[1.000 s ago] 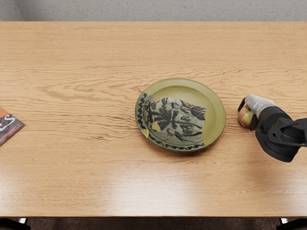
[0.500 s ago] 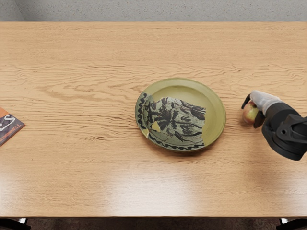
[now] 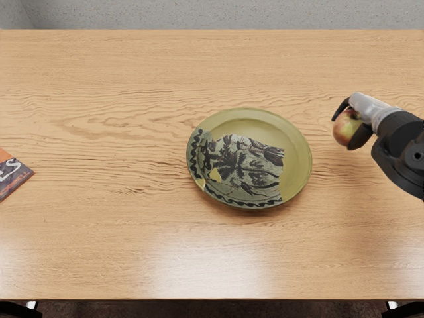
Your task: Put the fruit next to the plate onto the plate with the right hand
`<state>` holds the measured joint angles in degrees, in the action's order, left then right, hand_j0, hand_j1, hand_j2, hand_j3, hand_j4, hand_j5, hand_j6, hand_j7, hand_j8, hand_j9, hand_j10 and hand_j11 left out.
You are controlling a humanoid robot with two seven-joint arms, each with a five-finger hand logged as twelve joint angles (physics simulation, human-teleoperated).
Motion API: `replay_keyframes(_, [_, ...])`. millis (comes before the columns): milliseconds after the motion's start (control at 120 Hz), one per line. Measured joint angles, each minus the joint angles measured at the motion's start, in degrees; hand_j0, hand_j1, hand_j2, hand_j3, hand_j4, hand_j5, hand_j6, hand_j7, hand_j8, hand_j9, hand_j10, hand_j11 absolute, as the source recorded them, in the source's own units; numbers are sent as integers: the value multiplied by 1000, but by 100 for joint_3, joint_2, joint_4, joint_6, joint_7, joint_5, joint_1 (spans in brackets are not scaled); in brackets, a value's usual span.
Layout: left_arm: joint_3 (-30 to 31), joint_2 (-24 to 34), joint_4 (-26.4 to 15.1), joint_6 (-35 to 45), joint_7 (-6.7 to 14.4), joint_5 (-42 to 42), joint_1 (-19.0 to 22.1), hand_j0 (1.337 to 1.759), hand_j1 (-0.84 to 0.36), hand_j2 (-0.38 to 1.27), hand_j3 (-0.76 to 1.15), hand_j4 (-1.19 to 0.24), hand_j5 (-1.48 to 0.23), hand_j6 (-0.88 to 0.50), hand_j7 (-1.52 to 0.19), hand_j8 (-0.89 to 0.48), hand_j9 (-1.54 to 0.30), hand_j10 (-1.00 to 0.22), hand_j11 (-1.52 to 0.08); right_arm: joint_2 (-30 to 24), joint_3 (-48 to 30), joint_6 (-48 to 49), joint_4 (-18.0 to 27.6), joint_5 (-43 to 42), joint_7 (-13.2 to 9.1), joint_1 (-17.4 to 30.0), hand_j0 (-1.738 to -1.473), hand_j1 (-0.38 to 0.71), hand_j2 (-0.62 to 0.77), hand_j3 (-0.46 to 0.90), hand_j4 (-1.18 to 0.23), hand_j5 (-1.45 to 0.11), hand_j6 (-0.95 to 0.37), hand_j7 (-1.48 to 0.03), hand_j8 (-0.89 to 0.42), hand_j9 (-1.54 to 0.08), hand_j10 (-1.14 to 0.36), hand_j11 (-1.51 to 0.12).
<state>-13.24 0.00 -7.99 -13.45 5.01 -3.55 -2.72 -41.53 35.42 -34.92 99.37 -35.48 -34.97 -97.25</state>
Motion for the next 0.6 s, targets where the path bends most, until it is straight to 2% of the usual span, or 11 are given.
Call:
replay_keyframes(192, [9, 0, 5, 0, 0, 3, 0, 1658, 349, 0, 0, 0, 0, 0, 0, 0, 0, 0, 0, 296, -95, 0, 54, 440, 0, -406, -1654, 151, -39, 0, -514, -739, -325, -699, -353, -707, -524, -708])
replay_keyframes(342, [13, 0, 7, 0, 0, 3, 0, 1658, 349, 0, 0, 0, 0, 0, 0, 0, 0, 0, 0, 625, -346, 1, 59, 657, 1, -519, -1655, 153, -31, 0, -510, -739, -320, -698, -345, -713, -519, -714])
replay_keyframes(600, [14, 0, 8, 0, 0, 4, 0, 1658, 349, 0, 0, 0, 0, 0, 0, 0, 0, 0, 0, 1145, -669, -2, 53, 885, 2, -498, -1658, 200, 219, 1, -543, -729, -350, -698, -364, -711, -517, -713])
